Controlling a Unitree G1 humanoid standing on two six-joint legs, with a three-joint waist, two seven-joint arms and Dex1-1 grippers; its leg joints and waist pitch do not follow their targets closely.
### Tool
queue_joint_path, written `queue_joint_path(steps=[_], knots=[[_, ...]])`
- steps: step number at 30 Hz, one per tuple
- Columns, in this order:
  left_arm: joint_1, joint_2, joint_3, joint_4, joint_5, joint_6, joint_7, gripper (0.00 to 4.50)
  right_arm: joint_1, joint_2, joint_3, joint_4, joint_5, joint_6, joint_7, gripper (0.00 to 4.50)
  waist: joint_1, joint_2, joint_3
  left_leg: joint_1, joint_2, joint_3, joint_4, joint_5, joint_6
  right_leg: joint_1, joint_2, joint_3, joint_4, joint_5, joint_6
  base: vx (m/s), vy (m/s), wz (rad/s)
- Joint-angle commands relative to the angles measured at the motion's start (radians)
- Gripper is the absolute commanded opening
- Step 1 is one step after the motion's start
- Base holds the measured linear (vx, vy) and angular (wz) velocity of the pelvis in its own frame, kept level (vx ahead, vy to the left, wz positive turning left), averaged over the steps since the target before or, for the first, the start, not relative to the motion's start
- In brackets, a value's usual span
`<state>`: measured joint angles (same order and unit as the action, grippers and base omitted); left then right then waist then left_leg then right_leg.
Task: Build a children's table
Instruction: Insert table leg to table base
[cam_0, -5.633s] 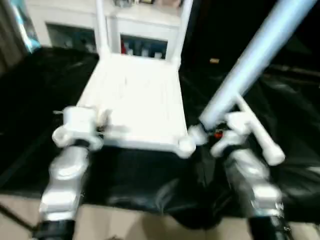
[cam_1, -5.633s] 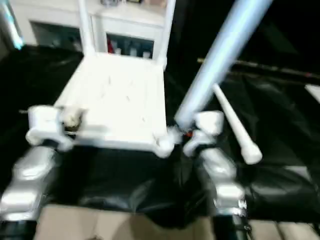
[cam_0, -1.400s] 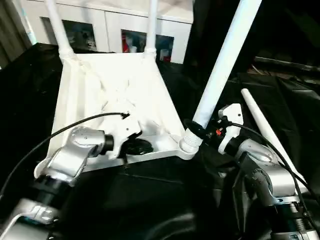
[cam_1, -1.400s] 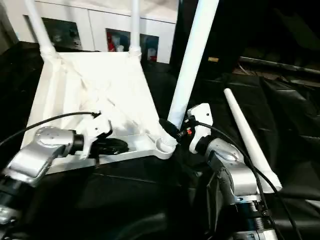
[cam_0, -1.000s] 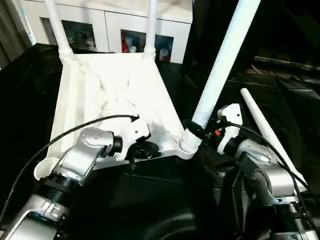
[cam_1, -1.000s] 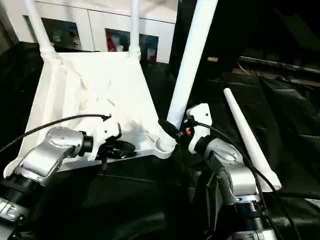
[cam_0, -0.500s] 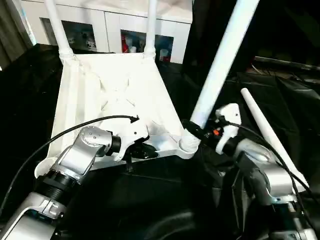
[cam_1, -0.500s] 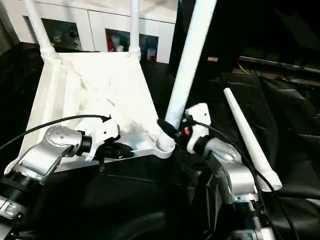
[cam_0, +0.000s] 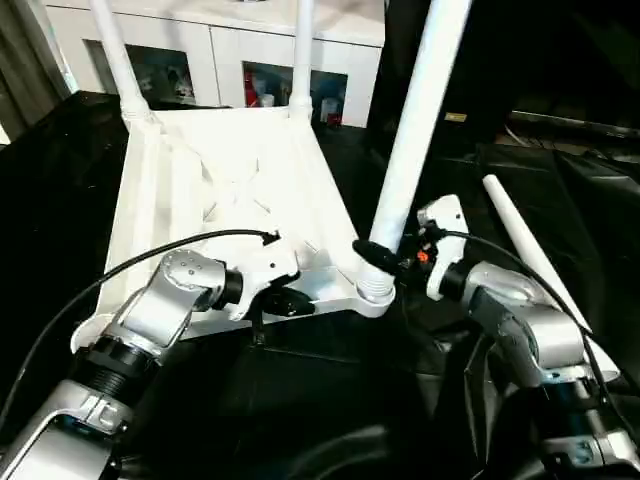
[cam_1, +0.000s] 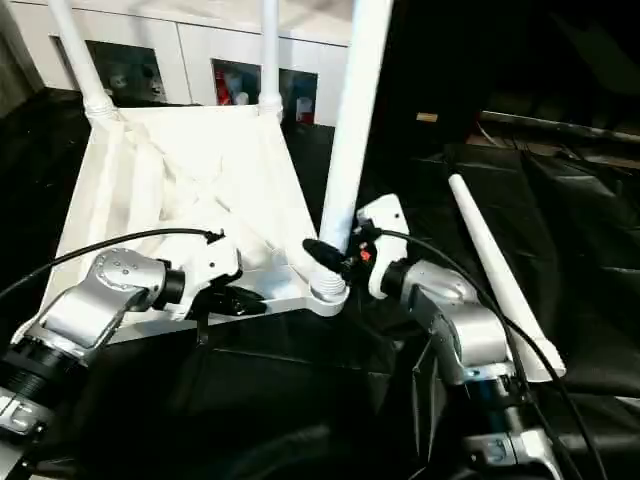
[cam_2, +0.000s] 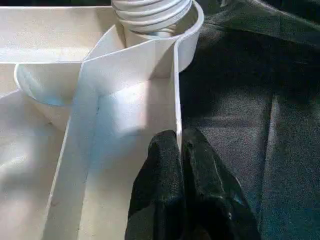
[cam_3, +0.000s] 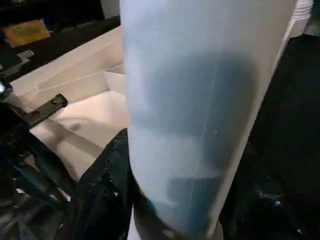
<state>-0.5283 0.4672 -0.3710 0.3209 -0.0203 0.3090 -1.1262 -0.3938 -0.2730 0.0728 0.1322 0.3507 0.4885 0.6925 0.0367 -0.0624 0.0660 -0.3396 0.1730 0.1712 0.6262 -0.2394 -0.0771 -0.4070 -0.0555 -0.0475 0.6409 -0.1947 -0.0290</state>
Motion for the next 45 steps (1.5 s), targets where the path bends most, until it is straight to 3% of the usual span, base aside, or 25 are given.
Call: queue_joint_path(steps=[1, 6, 7, 8, 12, 22, 23, 28, 37, 45], knots=[[-0.011, 0.0, -0.013, 0.004, 0.024, 0.005, 0.016, 0.0, 0.015, -0.012, 0.01, -0.003, 0.009, 0.045, 0.017, 1.88, 0.005, 0.013, -0.062, -0.007, 0.057, -0.02, -0.087, -0.094, 0.014, 0.058, -0.089, 0.06, -0.086, -0.209, -0.211, 0.0, 0.0, 0.0], [0.004, -0.01, 0.0, 0.005, 0.015, -0.008, 0.029, 0.0, 0.031, -0.014, 0.018, -0.013, 0.003, 0.054, 0.02, 1.88, 0.004, 0.01, -0.059, -0.006, 0.056, -0.019, -0.088, -0.113, 0.011, 0.053, -0.09, 0.06, -0.093, -0.264, -0.195, 0.0, 0.0, 0.0], [0.006, -0.011, 0.001, 0.007, 0.015, -0.012, 0.03, 0.0, 0.033, -0.015, 0.021, -0.014, -0.001, 0.054, 0.021, 1.88, 0.003, 0.004, -0.059, -0.007, 0.056, -0.018, -0.088, -0.116, 0.011, 0.053, -0.09, 0.06, -0.095, -0.277, -0.19, 0.0, 0.0, 0.0], [0.006, -0.011, 0.005, 0.012, 0.014, -0.019, 0.032, 0.0, 0.033, -0.018, 0.024, -0.015, -0.004, 0.058, 0.02, 1.88, 0.005, 0.008, -0.058, -0.005, 0.056, -0.019, -0.088, -0.12, 0.01, 0.051, -0.091, 0.06, -0.096, -0.295, -0.184, 0.0, 0.0, 0.0], [0.0, -0.012, 0.019, 0.026, 0.005, -0.041, 0.033, 0.0, 0.029, -0.029, 0.027, -0.004, -0.022, 0.042, 0.013, 1.88, 0.004, 0.005, -0.057, -0.007, 0.056, -0.02, -0.09, -0.124, 0.008, 0.05, -0.091, 0.06, -0.099, -0.325, -0.164, 0.0, 0.0, 0.0], [-0.002, -0.014, 0.032, 0.028, -0.028, -0.077, 0.006, 0.0, 0.025, -0.068, 0.015, 0.0, -0.021, 0.051, 0.033, 1.88, 0.004, 0.003, -0.061, -0.011, 0.055, -0.018, -0.087, -0.09, 0.018, 0.053, -0.089, 0.06, -0.093, -0.264, -0.178, 0.0, 0.0, 0.0], [-0.003, -0.012, 0.031, 0.03, -0.026, -0.077, 0.005, 0.0, 0.026, -0.069, 0.015, -0.001, -0.02, 0.054, 0.034, 1.88, 0.005, 0.008, -0.061, -0.009, 0.056, -0.019, -0.087, -0.087, 0.019, 0.052, -0.09, 0.06, -0.092, -0.256, -0.18, 0.0, 0.0, 0.0], [-0.006, -0.006, 0.026, 0.039, -0.02, -0.081, 0.004, 0.0, 0.032, -0.078, 0.013, -0.002, -0.017, 0.057, 0.034, 1.88, 0.004, 0.008, -0.062, -0.01, 0.056, -0.018, -0.088, -0.072, 0.024, 0.055, -0.09, 0.059, -0.089, -0.208, -0.201, 0.0, 0.0, 0.0], [-0.006, -0.004, 0.021, 0.04, -0.015, -0.086, 0.0, 0.0, 0.04, 0.019, -0.07, 0.085, 0.052, -0.004, 0.006, 1.88, 0.005, 0.01, -0.06, -0.008, 0.058, -0.018, -0.091, -0.104, 0.013, 0.052, -0.092, 0.06, -0.094, -0.256, -0.196, 0.0, 0.0, 0.0], [-0.002, 0.011, 0.022, 0.04, -0.011, -0.089, -0.004, 0.0, 0.109, 0.064, -0.115, 0.154, 0.053, -0.11, -0.002, 1.88, 0.005, 0.018, -0.06, -0.008, 0.058, -0.021, -0.095, -0.131, 0.005, 0.053, -0.093, 0.059, -0.097, -0.276, -0.195, 0.0, 0.0, 0.0]])
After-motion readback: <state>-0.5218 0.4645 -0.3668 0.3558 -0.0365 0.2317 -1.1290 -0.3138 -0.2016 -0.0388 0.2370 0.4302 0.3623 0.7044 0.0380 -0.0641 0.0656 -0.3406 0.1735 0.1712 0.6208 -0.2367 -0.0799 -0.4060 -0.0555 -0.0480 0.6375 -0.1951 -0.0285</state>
